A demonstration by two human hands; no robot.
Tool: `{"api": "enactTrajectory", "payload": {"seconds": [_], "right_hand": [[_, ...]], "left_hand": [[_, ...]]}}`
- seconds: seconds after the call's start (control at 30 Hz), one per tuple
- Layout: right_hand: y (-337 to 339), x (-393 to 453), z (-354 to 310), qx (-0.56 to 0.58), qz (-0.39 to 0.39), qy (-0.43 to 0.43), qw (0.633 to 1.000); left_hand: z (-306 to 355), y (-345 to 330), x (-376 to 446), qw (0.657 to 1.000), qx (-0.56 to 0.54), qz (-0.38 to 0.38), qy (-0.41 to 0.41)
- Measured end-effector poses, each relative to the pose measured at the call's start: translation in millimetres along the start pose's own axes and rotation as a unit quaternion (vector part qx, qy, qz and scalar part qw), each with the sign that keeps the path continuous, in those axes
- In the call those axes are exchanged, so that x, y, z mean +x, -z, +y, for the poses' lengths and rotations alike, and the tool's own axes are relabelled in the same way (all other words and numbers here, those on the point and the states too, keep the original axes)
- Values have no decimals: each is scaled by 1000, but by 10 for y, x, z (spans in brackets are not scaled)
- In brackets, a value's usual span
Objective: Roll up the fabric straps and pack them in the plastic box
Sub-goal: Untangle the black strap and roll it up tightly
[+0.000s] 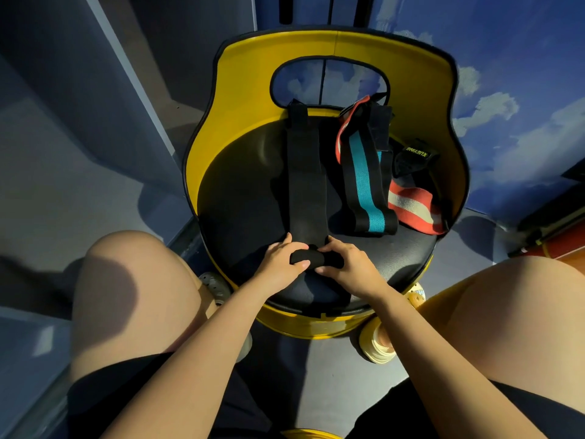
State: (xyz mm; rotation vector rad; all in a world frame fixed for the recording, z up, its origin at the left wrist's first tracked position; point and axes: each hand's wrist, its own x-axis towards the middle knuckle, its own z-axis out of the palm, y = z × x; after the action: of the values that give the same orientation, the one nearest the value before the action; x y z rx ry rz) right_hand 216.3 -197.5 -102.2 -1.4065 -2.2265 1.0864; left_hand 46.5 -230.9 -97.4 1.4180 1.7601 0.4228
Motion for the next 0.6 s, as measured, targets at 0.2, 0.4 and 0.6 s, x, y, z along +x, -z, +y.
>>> {"api": "enactTrajectory", "payload": {"seconds": [0.2,0.4,0.6], "right_hand": [[-30,-5,17,-6,20,2,1000],[51,89,12,-11,-25,6,1000],[77,162,20,28,-43,-32,998]], "left_hand": [[26,29,11,999,30,-14,0],[-30,-21,-77,993,22,105,-52],[-5,-28,-25,993,13,106,-46]]}}
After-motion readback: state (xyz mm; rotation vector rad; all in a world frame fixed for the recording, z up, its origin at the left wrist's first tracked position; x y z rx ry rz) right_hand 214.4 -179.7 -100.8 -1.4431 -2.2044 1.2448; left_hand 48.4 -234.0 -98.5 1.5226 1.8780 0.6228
